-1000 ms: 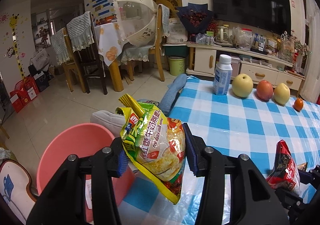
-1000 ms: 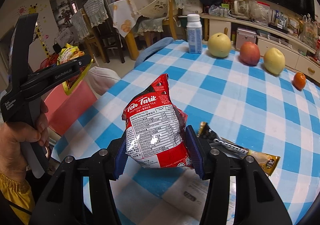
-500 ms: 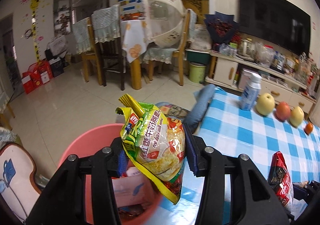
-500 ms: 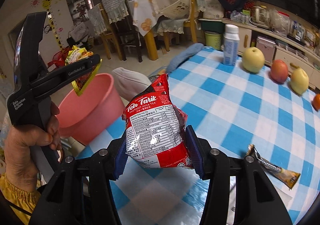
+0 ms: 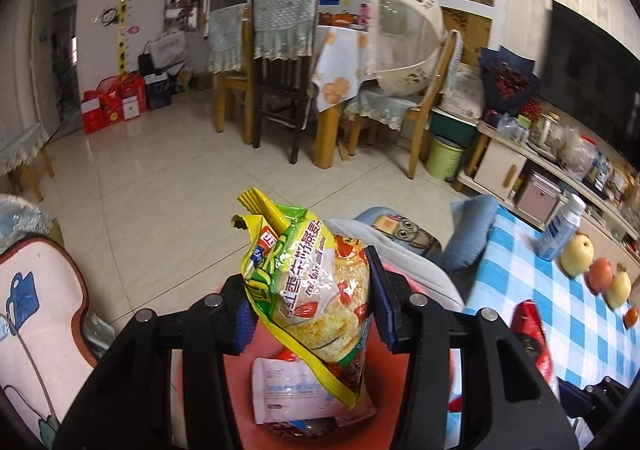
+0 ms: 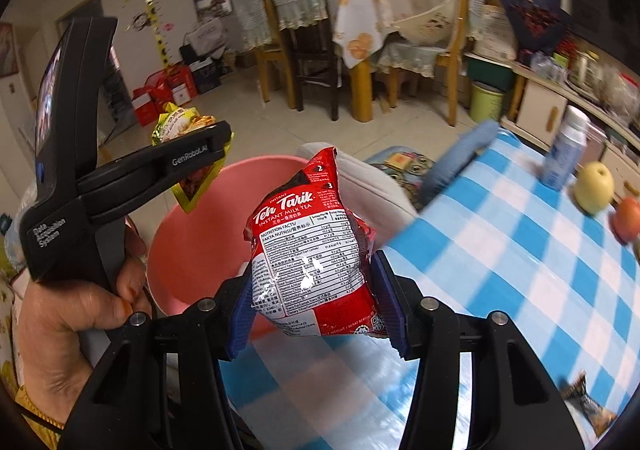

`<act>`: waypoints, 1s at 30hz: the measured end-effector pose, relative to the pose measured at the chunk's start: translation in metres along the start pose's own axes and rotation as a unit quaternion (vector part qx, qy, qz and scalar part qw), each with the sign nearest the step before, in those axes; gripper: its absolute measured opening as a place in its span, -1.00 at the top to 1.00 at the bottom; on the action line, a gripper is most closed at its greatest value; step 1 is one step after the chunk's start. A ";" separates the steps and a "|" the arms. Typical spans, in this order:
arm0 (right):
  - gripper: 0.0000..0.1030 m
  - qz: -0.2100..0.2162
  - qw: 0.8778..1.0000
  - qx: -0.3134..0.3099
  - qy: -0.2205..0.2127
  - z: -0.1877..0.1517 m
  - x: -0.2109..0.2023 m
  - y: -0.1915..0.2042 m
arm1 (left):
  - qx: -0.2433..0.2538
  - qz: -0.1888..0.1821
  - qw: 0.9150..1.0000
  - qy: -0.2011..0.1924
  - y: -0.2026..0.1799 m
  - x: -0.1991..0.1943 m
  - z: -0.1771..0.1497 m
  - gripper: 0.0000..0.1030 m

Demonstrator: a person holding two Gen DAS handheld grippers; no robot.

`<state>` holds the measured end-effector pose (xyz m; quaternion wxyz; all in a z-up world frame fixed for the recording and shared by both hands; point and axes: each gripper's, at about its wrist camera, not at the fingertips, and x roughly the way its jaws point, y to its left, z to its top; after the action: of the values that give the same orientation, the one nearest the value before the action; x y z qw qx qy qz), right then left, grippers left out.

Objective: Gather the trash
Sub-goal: 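Open both tools to drop the bags into the pink bucket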

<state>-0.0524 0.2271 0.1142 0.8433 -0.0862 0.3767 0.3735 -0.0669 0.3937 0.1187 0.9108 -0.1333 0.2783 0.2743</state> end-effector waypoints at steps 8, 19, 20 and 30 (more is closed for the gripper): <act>-0.06 0.001 1.000 -0.014 0.022 0.011 0.041 0.020 | -0.010 0.017 1.000 0.014 0.020 0.014 0.000 0.05; -0.54 -0.034 0.998 -0.047 0.019 0.002 0.060 0.032 | -0.005 0.048 0.998 0.026 0.022 0.024 -0.002 -0.18; -0.58 -0.040 0.998 -0.050 0.015 0.000 0.058 0.032 | -0.005 0.051 0.998 0.025 0.022 0.023 -0.002 -0.27; -0.70 -0.073 0.997 -0.020 -0.008 -0.019 0.026 0.008 | 0.016 0.052 0.998 0.012 0.004 0.015 0.000 -0.53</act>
<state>-0.0580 0.2390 0.0838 0.8694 -0.1278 0.3551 0.3190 -0.0585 0.4032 0.1097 0.8940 -0.1074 0.2997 0.3154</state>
